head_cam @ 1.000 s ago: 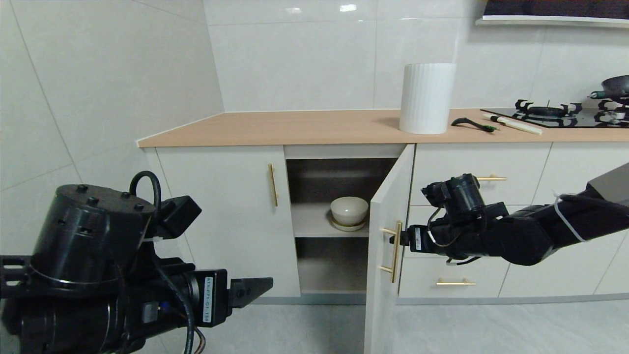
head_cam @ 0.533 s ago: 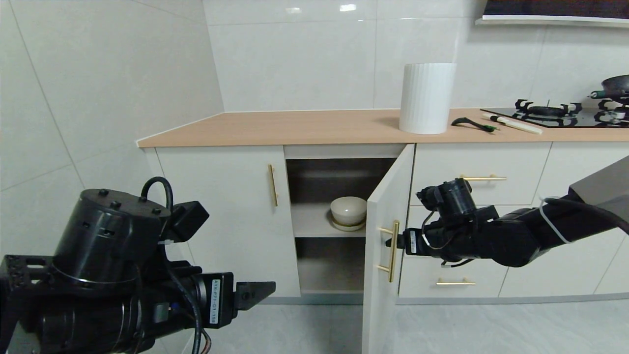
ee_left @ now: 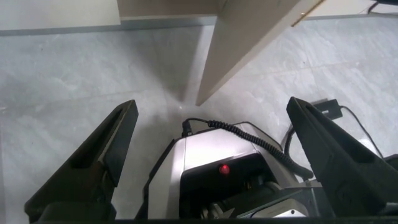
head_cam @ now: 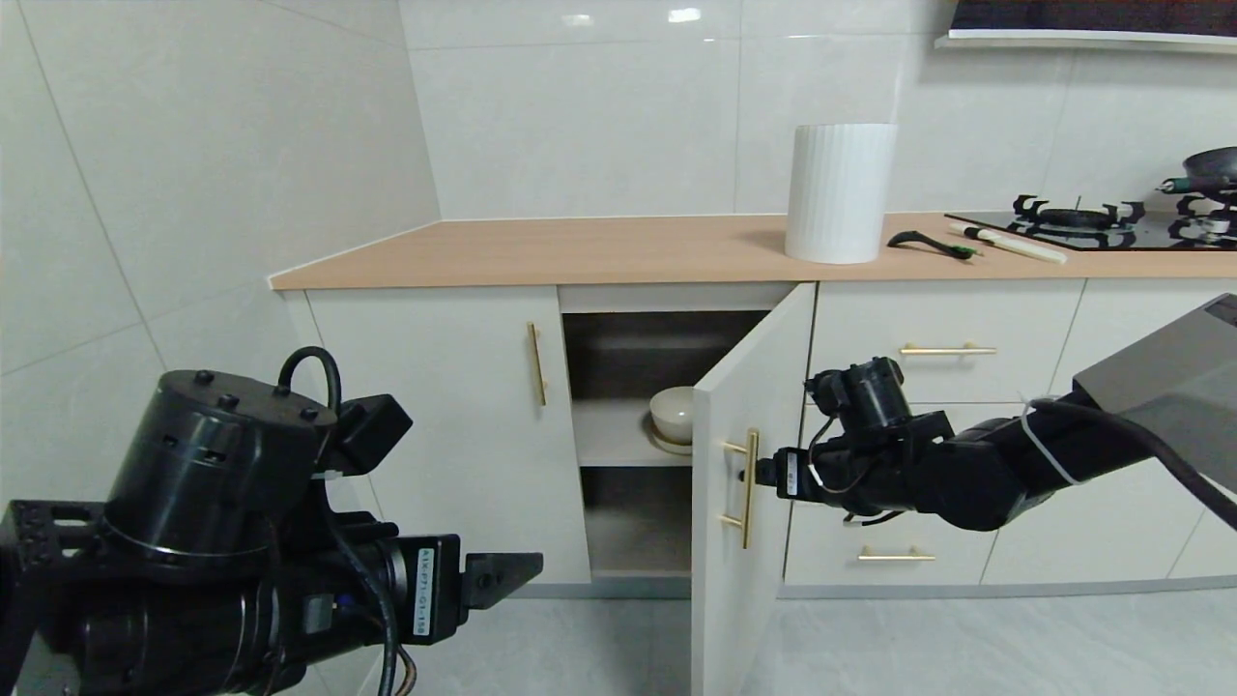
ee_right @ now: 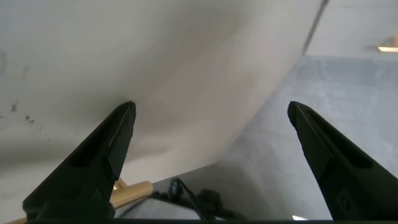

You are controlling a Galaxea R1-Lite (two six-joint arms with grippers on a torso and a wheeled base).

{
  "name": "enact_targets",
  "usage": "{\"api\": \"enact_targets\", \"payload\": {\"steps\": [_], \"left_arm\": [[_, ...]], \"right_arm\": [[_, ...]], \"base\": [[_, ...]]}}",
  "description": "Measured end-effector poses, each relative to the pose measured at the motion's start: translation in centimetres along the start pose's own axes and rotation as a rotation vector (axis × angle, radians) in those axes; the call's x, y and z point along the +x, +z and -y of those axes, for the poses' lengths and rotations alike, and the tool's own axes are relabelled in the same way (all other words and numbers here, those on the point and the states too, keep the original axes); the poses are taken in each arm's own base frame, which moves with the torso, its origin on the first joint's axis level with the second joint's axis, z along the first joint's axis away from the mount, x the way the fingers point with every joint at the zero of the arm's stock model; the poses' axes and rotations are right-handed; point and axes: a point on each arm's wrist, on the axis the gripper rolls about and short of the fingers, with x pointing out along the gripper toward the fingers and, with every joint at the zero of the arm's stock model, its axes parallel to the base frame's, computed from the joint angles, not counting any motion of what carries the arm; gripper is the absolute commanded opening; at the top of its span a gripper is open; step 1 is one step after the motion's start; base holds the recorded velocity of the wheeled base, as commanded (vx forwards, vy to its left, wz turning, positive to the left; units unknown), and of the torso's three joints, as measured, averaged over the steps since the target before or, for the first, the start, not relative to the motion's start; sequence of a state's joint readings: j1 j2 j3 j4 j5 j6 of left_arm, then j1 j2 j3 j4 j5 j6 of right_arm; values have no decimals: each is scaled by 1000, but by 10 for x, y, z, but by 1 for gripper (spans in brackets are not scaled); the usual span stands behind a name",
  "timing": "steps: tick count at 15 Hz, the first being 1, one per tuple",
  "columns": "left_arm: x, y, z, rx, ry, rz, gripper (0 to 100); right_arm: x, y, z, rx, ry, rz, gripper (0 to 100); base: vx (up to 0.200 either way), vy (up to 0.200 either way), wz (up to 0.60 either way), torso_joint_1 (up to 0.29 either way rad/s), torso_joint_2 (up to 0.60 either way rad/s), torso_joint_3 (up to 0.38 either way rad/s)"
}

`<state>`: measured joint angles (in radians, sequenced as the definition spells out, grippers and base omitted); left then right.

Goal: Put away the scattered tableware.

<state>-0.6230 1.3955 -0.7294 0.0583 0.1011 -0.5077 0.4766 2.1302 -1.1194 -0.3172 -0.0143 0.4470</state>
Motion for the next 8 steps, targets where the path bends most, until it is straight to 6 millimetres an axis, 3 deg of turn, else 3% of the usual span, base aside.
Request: {"api": "enact_targets", "payload": {"steps": [8], "left_arm": [[-1,1,0,-1,-3,5,100]], "right_arm": [[16,-10,-7,64,19,-3,100]], "base": [[200,0,0,1,2,2]]}}
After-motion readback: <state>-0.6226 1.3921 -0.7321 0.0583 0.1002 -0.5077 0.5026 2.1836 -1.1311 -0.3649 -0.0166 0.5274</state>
